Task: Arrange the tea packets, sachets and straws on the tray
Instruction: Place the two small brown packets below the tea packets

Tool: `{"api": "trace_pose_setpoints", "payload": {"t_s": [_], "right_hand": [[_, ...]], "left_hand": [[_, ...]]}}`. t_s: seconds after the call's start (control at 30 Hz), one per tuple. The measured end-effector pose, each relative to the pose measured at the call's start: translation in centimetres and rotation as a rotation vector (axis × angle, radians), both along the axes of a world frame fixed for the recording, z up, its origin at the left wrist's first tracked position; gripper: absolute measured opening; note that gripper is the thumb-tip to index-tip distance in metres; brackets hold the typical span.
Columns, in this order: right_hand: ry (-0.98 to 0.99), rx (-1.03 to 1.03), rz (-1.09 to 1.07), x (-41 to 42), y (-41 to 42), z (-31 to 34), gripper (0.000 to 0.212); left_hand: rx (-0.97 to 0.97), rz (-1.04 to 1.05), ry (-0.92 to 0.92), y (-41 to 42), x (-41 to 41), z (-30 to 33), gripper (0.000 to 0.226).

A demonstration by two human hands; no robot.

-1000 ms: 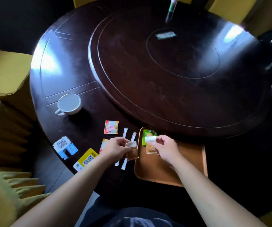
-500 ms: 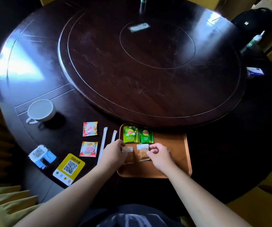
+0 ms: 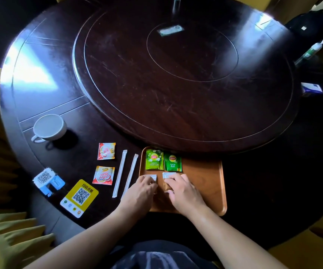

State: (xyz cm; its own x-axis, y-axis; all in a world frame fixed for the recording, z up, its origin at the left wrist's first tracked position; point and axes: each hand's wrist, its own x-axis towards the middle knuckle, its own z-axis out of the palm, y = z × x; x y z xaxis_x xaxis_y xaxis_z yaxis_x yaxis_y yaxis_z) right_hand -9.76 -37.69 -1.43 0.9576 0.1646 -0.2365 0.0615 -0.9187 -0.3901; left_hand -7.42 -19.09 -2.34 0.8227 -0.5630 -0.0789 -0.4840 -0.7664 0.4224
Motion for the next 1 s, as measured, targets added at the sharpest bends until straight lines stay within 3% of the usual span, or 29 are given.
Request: {"api": "trace_pose_setpoints", "payload": {"t_s": [1.0], "right_hand": [[0.002, -0.053, -0.062, 0.5, -0.2, 0.2, 0.029]], "left_hand": [[-0.027, -0.041, -0.013, -1.3, 0.9, -1.6, 0.022]]}}
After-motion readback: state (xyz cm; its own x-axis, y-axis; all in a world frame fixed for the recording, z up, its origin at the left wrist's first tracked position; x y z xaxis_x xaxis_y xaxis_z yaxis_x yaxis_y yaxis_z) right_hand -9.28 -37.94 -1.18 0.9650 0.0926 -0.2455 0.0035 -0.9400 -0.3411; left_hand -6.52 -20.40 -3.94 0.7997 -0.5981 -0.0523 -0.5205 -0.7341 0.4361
